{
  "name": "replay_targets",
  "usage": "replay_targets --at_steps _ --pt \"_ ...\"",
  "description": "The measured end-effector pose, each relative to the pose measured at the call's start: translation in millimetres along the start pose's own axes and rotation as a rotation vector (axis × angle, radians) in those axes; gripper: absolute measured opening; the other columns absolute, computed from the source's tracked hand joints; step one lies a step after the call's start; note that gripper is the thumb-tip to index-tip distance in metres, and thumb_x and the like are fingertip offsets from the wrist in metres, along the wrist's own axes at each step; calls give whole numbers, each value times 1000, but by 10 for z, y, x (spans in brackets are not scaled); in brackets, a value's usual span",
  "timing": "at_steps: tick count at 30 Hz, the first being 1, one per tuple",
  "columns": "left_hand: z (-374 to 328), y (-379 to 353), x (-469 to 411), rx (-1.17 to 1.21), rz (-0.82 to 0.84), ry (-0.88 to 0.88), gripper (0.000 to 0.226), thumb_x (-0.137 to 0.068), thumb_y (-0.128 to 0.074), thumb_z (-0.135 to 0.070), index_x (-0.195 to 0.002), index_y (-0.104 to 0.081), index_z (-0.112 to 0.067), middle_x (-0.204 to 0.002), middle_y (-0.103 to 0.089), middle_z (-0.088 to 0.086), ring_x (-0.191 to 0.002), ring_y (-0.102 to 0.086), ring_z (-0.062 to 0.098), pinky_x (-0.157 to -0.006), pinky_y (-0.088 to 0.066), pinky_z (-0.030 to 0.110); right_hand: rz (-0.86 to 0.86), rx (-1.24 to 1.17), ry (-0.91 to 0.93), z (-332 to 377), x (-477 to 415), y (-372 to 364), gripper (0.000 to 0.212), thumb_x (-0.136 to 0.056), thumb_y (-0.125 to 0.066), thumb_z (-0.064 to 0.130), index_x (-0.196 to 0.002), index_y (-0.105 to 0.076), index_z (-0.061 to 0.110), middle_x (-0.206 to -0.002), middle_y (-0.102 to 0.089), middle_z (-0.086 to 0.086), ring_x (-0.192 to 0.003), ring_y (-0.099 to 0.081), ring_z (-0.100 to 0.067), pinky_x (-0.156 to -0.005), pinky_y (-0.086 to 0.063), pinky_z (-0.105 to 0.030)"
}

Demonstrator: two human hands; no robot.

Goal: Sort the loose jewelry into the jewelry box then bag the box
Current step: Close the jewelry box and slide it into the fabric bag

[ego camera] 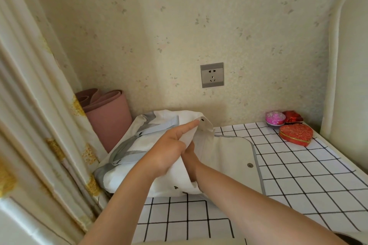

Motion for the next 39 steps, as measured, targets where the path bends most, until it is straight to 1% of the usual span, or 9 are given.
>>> replay_targets --at_steps 5,8,10,15,19,23,29,33,39 --pt "71 -76 -20 -37 15 2 82 -80 -38 16 -140 -51 -38 -140 -51 -14 -90 -59 -17 -69 -45 7 230 94 -32 -9 56 96 38 -97 -46 27 -135 -45 27 -116 -60 2 -90 -55 -10 -80 -46 -28" --pt "101 -115 -13 -73 29 -29 77 -84 -42 13 -142 -48 -38 -146 -42 -18 -132 -44 0 -94 -40 8 324 197 -109 -60 124 324 30 -91 -47 35 -114 -65 30 -105 -71 4 -94 -65 -19 -77 -50 -33" --pt "117 -190 -2 -124 66 -47 70 -89 -47 6 -143 -45 -39 -151 -40 -13 -141 -34 15 -110 -34 25 257 322 -104 -16 135 609 34 -94 -49 26 -123 -66 24 -114 -70 2 -96 -69 -20 -78 -54 -35" --pt "259 -415 -35 -240 201 -56 41 -98 -53 -39 -134 -46 -58 -147 -39 -31 -136 -33 -6 -109 -27 20 69 949 46 138 177 1351 31 -93 -49 15 -111 -73 25 -118 -68 8 -107 -64 -17 -87 -53 -30" --pt "482 -511 -188 -681 153 -83 52 -100 -46 -47 -149 -32 -43 -157 -28 -16 -148 -17 7 -118 -16 28 -74 1088 39 157 205 1816 28 -90 -48 17 -100 -73 24 -112 -70 7 -102 -64 -19 -85 -54 -32" --pt "623 -698 -302 -1206 173 -148 53 -98 -42 -52 -148 -38 -35 -161 -23 -4 -150 -11 18 -121 -5 37 -83 1251 -93 -20 208 2068 36 -91 -55 29 -124 -59 16 -126 -57 -5 -110 -59 -25 -80 -48 -30" --pt "529 -723 -421 -1328 44 -250 38 -99 -44 -19 -132 -57 -33 -142 -49 -5 -132 -38 18 -110 -21 36 -54 1188 -255 -251 192 2154 55 -72 -75 46 -115 -59 15 -111 -66 1 -100 -64 -20 -84 -54 -31" --pt "439 -493 -471 -1221 -115 -241 60 -93 -53 -11 -148 -38 -29 -159 -26 1 -148 -17 24 -117 -15 36 -90 1023 -391 -304 138 2218 70 -70 -86 34 -127 -55 8 -123 -63 -6 -111 -63 -24 -95 -54 -34" --pt "635 -393 -486 -1202 -18 -115 73 -95 -55 -18 -155 -15 -25 -164 -7 1 -149 -6 24 -117 -18 34 -127 865 -462 -370 101 2279 74 -70 -87 25 -133 -52 4 -130 -61 -9 -117 -60 -25 -99 -52 -35"
Point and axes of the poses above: each hand's wrist, its own x-axis away from the middle knuckle, its own y-axis out of the back of the hand, z = x × y, the point moved 9 cm from there along -x, towards the middle knuckle
